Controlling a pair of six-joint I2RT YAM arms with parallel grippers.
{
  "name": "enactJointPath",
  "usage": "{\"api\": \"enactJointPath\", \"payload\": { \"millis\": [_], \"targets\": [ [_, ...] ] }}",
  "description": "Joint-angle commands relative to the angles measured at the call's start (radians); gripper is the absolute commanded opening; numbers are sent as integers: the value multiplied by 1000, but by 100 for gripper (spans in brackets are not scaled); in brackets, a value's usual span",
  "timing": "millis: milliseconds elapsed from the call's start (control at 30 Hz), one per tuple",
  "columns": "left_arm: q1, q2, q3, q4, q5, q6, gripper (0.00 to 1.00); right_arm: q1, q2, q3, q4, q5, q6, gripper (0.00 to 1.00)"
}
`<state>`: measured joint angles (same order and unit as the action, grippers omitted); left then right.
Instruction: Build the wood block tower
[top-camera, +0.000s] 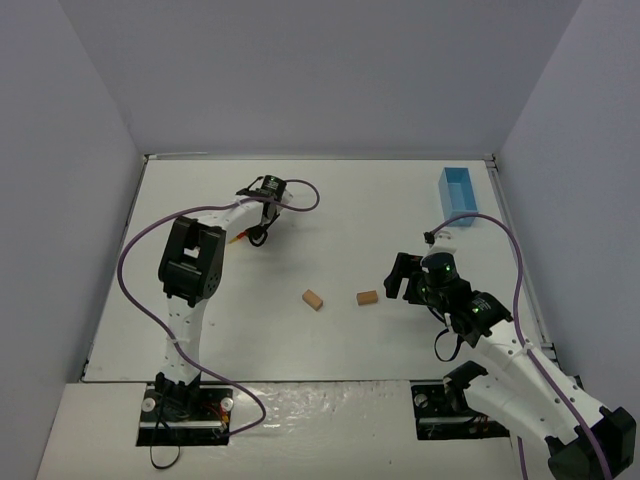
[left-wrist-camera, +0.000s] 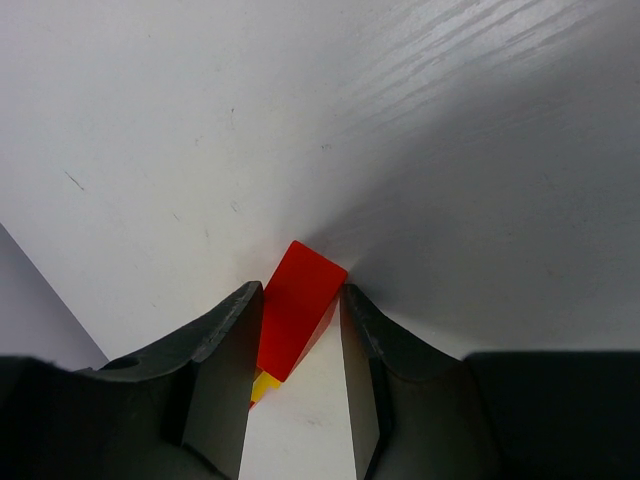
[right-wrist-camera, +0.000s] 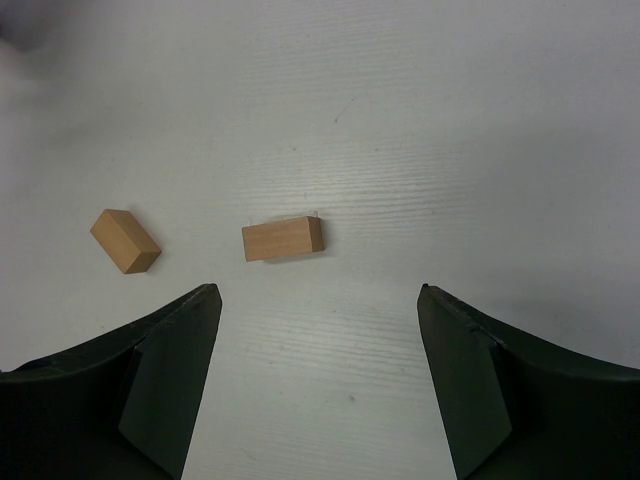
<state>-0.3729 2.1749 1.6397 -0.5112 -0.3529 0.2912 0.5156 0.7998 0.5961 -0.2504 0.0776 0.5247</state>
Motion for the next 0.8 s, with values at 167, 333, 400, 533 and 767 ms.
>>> {"api": "enactJointPath", "payload": {
  "millis": [167,333,400,533,767],
  "targets": [
    [2,-96,-12,20,3,11,34,-2,6,-5,47,-4,-4,77],
    [-9,-123,1,19,30,-14,34,-2,6,-6,48,-2,-5,77],
    [-12,-150,4,20,56,-36,34,-2,6,-5,48,-2,-4,77],
    [-13,-189,10,17,96,-97,34,-3,4,-4,48,-1,-5,77],
    [-11,-218,18,-6,219,-346,33,-2,1,-4,48,-1,-5,77]
  ]
}}
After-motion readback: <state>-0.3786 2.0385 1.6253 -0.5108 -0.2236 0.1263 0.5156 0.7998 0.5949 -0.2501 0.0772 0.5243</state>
